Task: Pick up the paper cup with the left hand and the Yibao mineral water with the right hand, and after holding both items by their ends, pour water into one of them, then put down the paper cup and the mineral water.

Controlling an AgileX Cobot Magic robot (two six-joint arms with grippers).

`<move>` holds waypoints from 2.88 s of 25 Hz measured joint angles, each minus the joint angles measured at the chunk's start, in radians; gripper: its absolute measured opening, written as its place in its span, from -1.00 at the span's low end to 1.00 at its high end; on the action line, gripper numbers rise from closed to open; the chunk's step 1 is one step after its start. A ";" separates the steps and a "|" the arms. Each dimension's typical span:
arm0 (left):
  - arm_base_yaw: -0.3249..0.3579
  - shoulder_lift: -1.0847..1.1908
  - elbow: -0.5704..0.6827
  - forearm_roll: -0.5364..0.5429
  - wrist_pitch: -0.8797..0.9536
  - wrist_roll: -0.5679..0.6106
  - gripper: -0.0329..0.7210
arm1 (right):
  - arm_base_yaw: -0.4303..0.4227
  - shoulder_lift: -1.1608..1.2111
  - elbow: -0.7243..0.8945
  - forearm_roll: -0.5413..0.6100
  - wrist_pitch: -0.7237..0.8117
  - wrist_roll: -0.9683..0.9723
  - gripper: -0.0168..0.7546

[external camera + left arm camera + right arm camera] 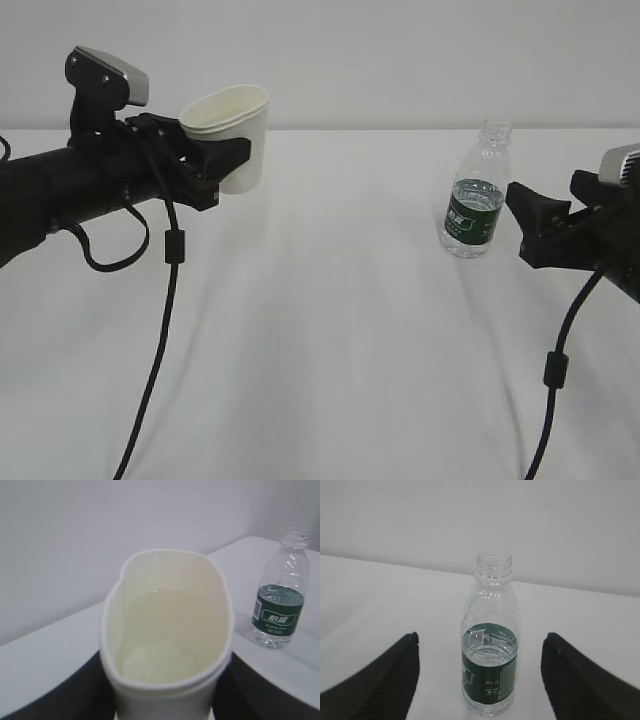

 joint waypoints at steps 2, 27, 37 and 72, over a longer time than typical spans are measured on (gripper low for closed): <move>0.017 0.000 0.000 -0.005 0.000 0.000 0.06 | 0.000 0.000 0.000 0.000 0.000 0.000 0.54; 0.135 0.069 0.000 -0.062 -0.002 0.006 0.06 | 0.000 0.000 0.000 -0.029 0.000 0.000 0.54; 0.136 0.104 0.000 -0.170 -0.010 0.098 0.06 | 0.000 0.000 0.000 -0.041 0.000 0.000 0.53; 0.172 0.304 0.000 -0.399 -0.179 0.188 0.04 | 0.000 0.000 0.000 -0.044 0.002 0.000 0.53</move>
